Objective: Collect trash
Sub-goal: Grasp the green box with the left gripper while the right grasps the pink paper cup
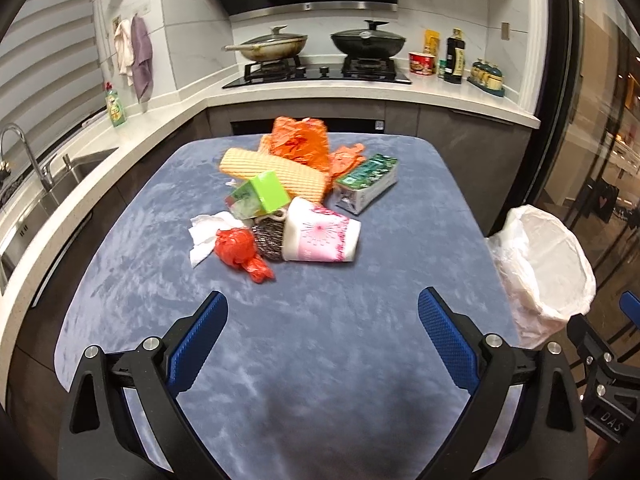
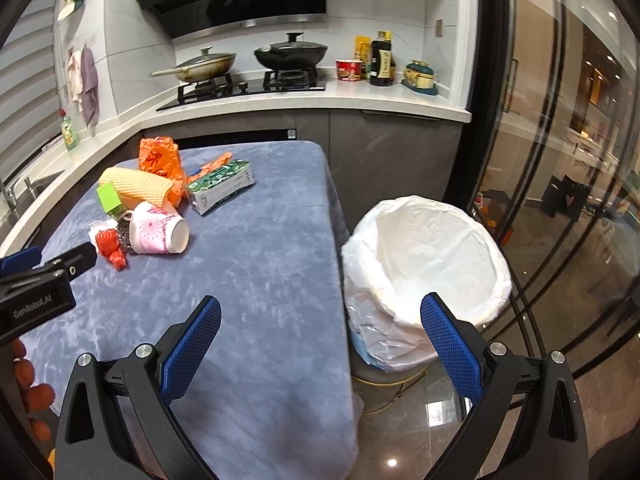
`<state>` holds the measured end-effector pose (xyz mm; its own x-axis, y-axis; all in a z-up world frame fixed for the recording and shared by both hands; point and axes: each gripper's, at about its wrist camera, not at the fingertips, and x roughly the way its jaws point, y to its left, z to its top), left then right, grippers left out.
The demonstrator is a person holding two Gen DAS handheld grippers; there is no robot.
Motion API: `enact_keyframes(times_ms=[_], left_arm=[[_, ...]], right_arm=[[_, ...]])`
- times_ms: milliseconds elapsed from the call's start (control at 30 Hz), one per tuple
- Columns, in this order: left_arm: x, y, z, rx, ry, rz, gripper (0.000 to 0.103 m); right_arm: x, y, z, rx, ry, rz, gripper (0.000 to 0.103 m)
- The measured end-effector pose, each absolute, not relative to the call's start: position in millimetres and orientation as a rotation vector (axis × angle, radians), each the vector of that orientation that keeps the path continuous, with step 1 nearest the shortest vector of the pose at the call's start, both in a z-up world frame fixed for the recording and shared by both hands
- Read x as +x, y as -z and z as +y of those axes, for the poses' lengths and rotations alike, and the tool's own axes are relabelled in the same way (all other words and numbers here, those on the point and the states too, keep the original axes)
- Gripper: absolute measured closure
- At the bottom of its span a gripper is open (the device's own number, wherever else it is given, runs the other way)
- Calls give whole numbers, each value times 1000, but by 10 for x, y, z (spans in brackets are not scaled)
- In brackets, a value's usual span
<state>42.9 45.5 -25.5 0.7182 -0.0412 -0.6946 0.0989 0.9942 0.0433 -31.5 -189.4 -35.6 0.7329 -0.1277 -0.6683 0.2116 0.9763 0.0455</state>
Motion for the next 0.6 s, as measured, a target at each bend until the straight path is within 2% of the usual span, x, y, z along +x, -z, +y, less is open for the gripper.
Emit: enact_keyframes(times_ms=[267, 600], left_arm=[[932, 336, 791, 25, 24, 778, 11], [1668, 463, 745, 10, -3, 790, 11]], right_arm=[[130, 429, -1580, 100, 160, 749, 7], [598, 480, -1353, 114, 142, 763, 7]])
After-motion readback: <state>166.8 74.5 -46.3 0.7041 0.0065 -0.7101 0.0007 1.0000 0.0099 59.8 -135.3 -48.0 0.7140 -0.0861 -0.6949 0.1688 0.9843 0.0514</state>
